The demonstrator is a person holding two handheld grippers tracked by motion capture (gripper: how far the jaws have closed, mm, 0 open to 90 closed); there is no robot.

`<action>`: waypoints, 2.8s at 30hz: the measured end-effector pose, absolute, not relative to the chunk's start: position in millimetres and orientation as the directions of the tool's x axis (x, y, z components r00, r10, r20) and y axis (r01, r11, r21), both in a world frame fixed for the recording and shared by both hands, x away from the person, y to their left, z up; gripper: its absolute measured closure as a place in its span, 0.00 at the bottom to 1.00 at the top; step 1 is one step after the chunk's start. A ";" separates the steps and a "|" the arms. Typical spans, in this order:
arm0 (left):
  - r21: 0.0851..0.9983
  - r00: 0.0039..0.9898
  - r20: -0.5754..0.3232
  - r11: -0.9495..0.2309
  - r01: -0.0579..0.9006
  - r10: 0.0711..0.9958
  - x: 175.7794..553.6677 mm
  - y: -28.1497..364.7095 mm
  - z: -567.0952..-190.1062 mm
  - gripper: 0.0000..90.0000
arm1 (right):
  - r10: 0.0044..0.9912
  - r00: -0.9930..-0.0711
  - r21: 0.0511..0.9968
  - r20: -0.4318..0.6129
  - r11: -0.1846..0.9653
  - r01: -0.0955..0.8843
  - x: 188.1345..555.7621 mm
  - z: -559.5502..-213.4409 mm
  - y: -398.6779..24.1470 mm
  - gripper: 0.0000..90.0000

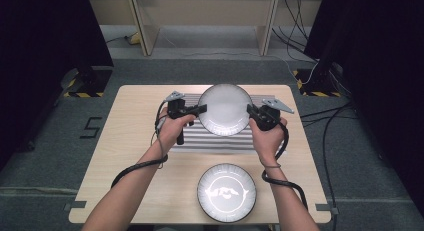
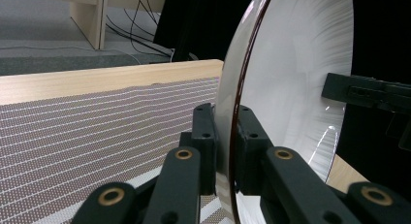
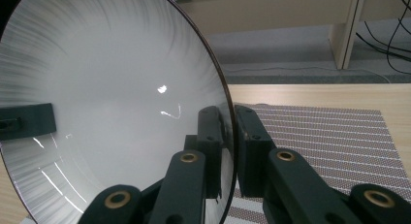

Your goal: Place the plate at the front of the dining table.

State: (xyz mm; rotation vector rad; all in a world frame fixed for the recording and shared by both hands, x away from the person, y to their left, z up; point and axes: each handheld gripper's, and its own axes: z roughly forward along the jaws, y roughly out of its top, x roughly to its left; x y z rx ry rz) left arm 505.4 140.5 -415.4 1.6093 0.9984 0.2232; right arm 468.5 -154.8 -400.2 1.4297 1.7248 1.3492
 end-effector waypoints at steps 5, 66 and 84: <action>0.878 0.615 -0.369 0.043 0.477 0.697 509.4 139.9 -416.1 0.90 | 0.933 -0.304 0.910 0.192 -0.053 0.411 471.7 -399.6 -154.9 0.92; 0.843 0.564 -0.409 0.060 0.535 0.717 555.9 122.2 -434.5 0.89 | 0.944 -0.229 0.878 0.237 -0.107 0.467 516.8 -420.4 -164.6 0.91; 0.826 0.541 -0.432 0.075 0.559 0.721 563.5 118.8 -441.3 0.89 | 0.941 -0.214 0.863 0.262 -0.129 0.489 524.6 -427.9 -167.9 0.91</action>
